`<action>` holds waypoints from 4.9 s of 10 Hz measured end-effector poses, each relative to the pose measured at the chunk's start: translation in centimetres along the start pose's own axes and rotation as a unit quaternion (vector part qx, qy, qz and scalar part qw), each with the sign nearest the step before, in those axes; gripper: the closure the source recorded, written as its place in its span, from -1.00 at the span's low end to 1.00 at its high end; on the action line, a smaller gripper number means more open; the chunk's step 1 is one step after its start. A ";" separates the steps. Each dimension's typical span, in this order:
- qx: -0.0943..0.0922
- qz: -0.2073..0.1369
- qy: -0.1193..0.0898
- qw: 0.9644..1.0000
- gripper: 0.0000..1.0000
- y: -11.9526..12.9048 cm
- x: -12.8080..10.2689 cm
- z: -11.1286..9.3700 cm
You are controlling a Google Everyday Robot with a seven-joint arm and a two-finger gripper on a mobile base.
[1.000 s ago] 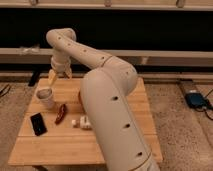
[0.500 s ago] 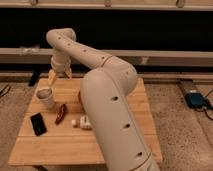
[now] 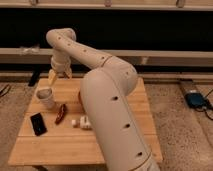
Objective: Drag the ceramic bowl in a circle
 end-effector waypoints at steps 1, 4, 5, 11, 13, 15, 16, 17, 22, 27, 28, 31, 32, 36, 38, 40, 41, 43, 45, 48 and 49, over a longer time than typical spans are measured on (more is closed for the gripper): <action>0.000 0.000 0.000 1.000 -0.60 0.0 0.0 0.0; 0.000 0.000 0.000 1.000 -0.60 0.0 0.0 0.0; 0.000 0.001 0.001 1.000 -0.60 0.0 0.1 0.0; 0.000 0.056 -0.027 0.998 -0.60 5.9 -4.6 -1.7; -0.008 0.094 -0.037 0.995 -0.60 9.6 -8.6 -1.9; -0.024 0.125 -0.038 0.991 -0.60 13.0 -11.9 -1.5; -0.031 0.140 -0.040 0.989 -0.60 14.7 -13.3 -0.5; -0.036 0.150 -0.043 0.987 -0.60 15.7 -14.1 0.5; -0.063 0.194 -0.049 0.978 -0.60 22.2 -17.2 3.9; -0.066 0.205 -0.055 0.975 -0.60 24.4 -17.9 6.4; -0.065 0.206 -0.058 0.975 -0.60 24.5 -17.9 7.5; -0.052 0.213 -0.076 0.973 -0.49 24.7 -18.4 9.1; -0.047 0.216 -0.082 0.972 -0.26 24.6 -18.5 9.4; -0.047 0.229 -0.080 0.969 0.49 24.7 -18.9 8.4; -0.056 0.237 -0.067 0.968 0.92 24.4 -19.0 6.4; -0.068 0.240 -0.061 0.967 1.00 24.5 -18.8 4.9; -0.078 0.238 -0.058 0.966 1.00 24.8 -18.4 4.3; -0.093 0.239 -0.066 0.964 1.00 25.3 -18.1 3.4; -0.113 0.248 -0.081 0.959 1.00 26.5 -20.0 2.0; -0.127 0.267 -0.100 0.950 1.00 26.9 -24.4 -0.1; -0.128 0.268 -0.107 0.949 1.00 26.3 -25.5 -0.5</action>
